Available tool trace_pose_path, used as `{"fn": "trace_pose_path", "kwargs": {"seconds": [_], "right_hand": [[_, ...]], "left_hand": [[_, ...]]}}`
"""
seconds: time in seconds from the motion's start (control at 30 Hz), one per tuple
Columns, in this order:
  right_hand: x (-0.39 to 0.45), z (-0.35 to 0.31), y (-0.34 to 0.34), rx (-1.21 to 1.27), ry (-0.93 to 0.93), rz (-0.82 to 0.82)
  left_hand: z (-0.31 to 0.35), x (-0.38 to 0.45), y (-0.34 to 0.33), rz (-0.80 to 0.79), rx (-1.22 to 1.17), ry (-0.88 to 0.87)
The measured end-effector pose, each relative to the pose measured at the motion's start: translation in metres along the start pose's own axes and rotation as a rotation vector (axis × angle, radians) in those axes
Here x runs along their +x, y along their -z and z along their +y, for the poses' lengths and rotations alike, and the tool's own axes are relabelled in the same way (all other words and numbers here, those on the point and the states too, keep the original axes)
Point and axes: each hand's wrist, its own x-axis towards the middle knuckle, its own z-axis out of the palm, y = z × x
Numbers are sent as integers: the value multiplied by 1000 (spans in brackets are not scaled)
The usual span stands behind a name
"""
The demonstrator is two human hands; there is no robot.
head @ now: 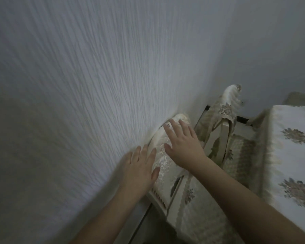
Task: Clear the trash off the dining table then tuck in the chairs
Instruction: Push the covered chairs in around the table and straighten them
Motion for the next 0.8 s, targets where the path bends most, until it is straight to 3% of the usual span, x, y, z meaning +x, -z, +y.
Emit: {"fn": "trace_pose_path", "kwargs": {"seconds": [0.33,0.8], "right_hand": [[53,27,-46,-23,-61,-111],[128,74,-109,-11,64,-238]], "left_hand": [[-7,34,-32,-25,8,-53],[5,38,-75,-211,-105,150]]}}
